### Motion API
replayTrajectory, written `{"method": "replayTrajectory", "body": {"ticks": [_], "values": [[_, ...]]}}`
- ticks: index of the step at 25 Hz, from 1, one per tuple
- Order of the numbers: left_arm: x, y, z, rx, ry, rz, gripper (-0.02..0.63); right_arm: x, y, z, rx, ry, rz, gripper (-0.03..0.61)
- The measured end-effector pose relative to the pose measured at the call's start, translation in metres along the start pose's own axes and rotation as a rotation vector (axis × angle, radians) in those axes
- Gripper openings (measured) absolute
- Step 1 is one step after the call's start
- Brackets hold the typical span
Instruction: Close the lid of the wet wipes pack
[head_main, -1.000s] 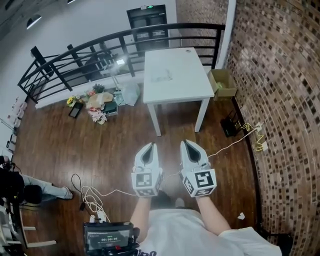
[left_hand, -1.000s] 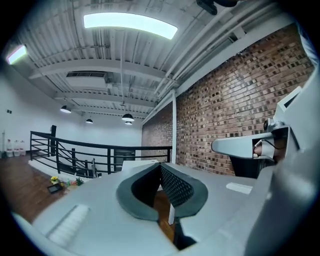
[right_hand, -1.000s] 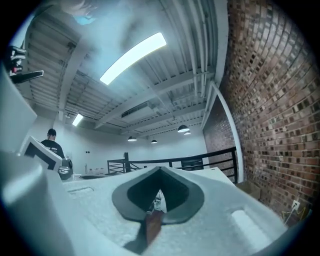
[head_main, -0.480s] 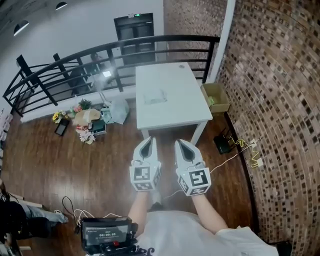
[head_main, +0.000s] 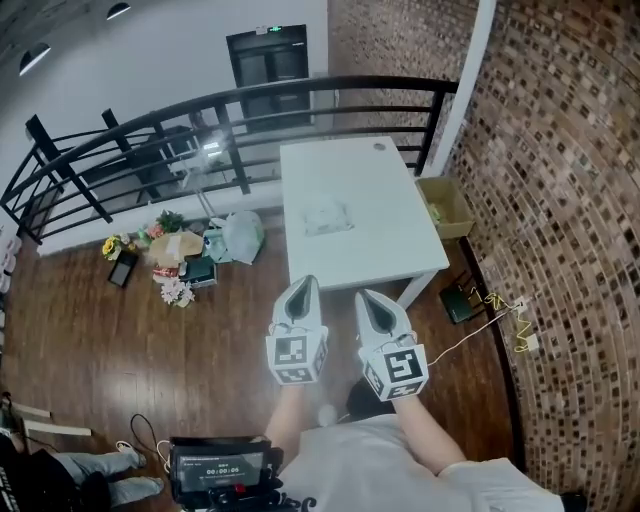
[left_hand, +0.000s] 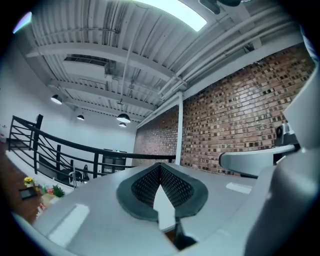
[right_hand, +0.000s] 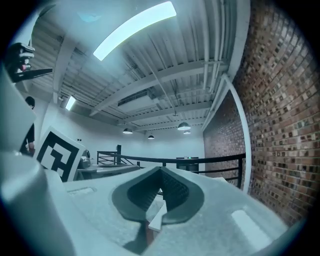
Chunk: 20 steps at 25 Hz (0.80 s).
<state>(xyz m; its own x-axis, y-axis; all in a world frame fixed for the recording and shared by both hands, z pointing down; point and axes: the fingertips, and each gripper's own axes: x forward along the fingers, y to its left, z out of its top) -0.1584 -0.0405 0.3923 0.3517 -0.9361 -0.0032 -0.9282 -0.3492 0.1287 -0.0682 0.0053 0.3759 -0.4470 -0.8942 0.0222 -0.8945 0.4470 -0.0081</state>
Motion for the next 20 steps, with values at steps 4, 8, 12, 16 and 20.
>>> {"method": "replayTrajectory", "body": {"ticks": [4,8,12,16,20], "values": [[0.048,0.007,-0.004,0.007,0.018,-0.026,0.017,0.047,-0.046,-0.004,0.031,-0.003,-0.042,-0.009],[0.099,0.018,-0.013,0.044,0.034,0.007,0.017,0.100,-0.092,-0.013,0.060,0.000,-0.028,-0.009],[0.163,0.036,-0.005,0.051,0.021,0.057,0.017,0.156,-0.129,-0.004,0.048,-0.014,0.026,-0.009],[0.229,0.044,0.002,0.079,0.018,0.089,0.017,0.209,-0.178,-0.003,0.054,0.004,0.056,-0.009],[0.290,0.048,-0.004,0.081,0.037,0.105,0.017,0.256,-0.225,-0.012,0.066,0.040,0.076,-0.009]]}}
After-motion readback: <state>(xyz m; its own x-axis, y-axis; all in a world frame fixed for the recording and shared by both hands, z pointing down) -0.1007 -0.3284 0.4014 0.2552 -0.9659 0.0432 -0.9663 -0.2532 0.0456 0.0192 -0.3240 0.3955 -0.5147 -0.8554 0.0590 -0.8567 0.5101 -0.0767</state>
